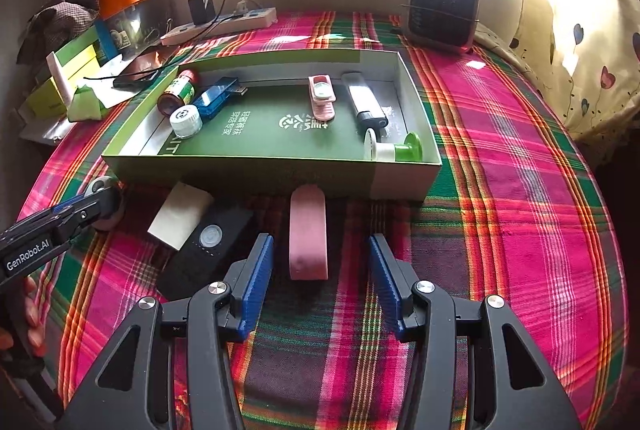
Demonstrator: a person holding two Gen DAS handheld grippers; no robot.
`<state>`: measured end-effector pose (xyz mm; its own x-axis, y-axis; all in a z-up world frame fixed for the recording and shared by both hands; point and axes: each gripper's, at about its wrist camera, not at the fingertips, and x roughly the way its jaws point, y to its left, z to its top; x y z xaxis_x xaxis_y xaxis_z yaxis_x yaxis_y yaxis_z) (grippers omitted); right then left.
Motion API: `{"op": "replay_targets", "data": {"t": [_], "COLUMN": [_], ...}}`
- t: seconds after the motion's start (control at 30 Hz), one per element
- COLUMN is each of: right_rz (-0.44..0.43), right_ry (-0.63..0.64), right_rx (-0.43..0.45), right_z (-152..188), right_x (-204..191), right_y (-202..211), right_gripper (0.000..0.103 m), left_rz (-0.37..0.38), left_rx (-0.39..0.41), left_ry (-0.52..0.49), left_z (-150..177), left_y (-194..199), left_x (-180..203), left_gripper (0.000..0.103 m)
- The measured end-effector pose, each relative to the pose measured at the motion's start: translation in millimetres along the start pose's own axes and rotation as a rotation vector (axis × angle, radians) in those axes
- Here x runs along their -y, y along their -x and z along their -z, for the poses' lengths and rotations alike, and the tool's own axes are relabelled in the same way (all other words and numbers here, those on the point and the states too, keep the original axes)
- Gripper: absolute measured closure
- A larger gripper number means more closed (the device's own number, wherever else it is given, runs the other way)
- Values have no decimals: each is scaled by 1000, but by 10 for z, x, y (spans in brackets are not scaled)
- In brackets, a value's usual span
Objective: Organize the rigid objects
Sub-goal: 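Grasp the pink bar with the right tool while the left tool grasps the white grey-knobbed gadget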
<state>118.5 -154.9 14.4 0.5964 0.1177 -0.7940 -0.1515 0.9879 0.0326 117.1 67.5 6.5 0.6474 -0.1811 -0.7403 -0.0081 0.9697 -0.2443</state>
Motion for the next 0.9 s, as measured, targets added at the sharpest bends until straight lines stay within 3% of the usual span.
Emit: {"op": "replay_targets", "data": {"t": [0.43, 0.5, 0.8, 0.9], "right_rz": [-18, -20, -62, -69], "right_ry": [4, 1, -6, -5], "right_rx": [6, 8, 11, 11], "right_z": [-3, 2, 7, 8], "right_x": [65, 83, 111, 110], "right_y": [-31, -24, -12, -12], "right_gripper": [55, 63, 84, 84], "left_rz": [-2, 0, -21, -23], "left_rx": [0, 0, 4, 5], "left_ry": [-12, -14, -24, -24], "left_z": [0, 1, 5, 9], "left_y": [2, 1, -3, -4], "left_x": [10, 10, 39, 46], "left_gripper": [66, 66, 69, 71]}}
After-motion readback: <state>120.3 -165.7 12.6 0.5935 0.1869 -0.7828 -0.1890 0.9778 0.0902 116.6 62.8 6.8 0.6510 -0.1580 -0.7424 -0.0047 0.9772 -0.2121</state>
